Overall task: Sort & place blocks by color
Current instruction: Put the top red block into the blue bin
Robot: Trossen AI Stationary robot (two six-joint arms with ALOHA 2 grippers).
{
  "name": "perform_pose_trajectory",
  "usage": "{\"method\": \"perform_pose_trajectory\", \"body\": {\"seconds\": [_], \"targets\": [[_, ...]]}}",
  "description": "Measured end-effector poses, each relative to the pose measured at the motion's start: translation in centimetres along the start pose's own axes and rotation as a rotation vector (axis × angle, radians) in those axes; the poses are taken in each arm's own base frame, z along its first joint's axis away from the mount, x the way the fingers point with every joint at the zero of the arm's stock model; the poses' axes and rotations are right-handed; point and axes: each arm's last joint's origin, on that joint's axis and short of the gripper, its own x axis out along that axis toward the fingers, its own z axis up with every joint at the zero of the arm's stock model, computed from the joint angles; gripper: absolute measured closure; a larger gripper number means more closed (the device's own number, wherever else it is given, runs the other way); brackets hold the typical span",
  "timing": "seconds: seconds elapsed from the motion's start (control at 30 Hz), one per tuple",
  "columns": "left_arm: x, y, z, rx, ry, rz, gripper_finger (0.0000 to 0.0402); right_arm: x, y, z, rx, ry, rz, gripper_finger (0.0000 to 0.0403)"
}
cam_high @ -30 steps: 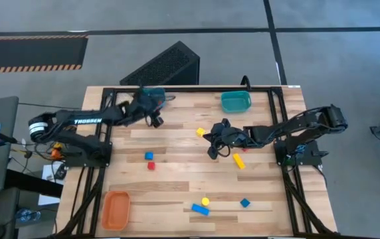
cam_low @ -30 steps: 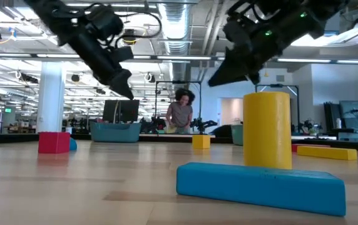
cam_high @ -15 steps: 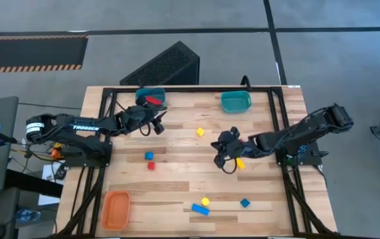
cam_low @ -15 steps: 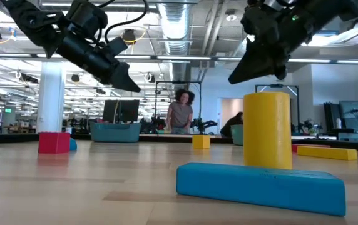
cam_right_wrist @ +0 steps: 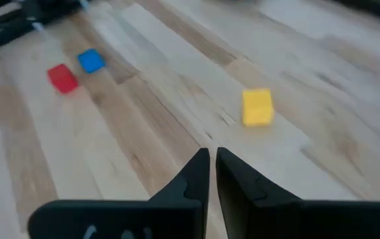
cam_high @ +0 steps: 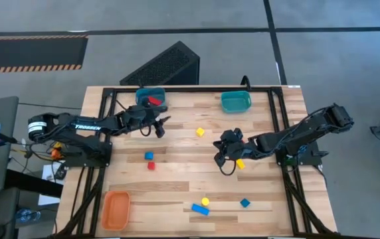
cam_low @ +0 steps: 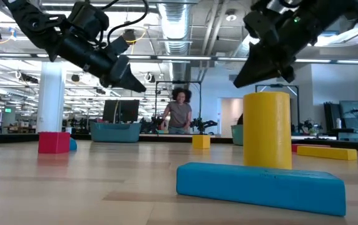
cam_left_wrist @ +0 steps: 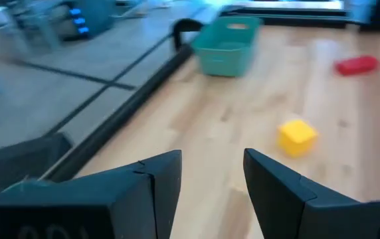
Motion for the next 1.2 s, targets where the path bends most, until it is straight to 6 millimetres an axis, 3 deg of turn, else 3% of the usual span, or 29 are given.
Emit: {"method": "perform_pose_trajectory", "body": {"seconds": [0.17,0.27,0.43,0.6,0.73,0.93,1.2], "targets": [[-0.3,-1.1,1.0,0.017,-0.12,-0.064,0.0248,-0.8,1.2,-2.8,0.059,0.067,-0.007,0.035],[-0.7,-2.4,1.6,0.003,-0.243,-0.164,0.0248,-1.9,2.0,-3.4,0.079,0.058,0.018,0.035],[-0.5,-4.8,1.5,0.057,-0.308,-0.323,0.0248,-3.1,1.9,-4.4,0.119,0.08,-0.007,0.035],[0.7,-6.1,0.6,0.124,-0.331,-0.348,0.0248,-3.8,0.3,-5.9,0.101,0.171,-0.155,0.035],[2.1,-6.6,0.7,0.098,-0.321,-0.369,0.0248,-4.4,-1.7,-5.8,0.112,0.207,-0.314,0.034],[5.1,-8.4,0.9,0.044,-0.274,-0.503,0.0249,-3.9,-3.9,-5.1,0.069,0.294,-0.467,0.0279],[8.9,-10.3,0.9,0.028,-0.207,-0.485,0.0249,-2.3,-6.9,-6.2,0.073,0.313,-0.567,0.0157]]}}
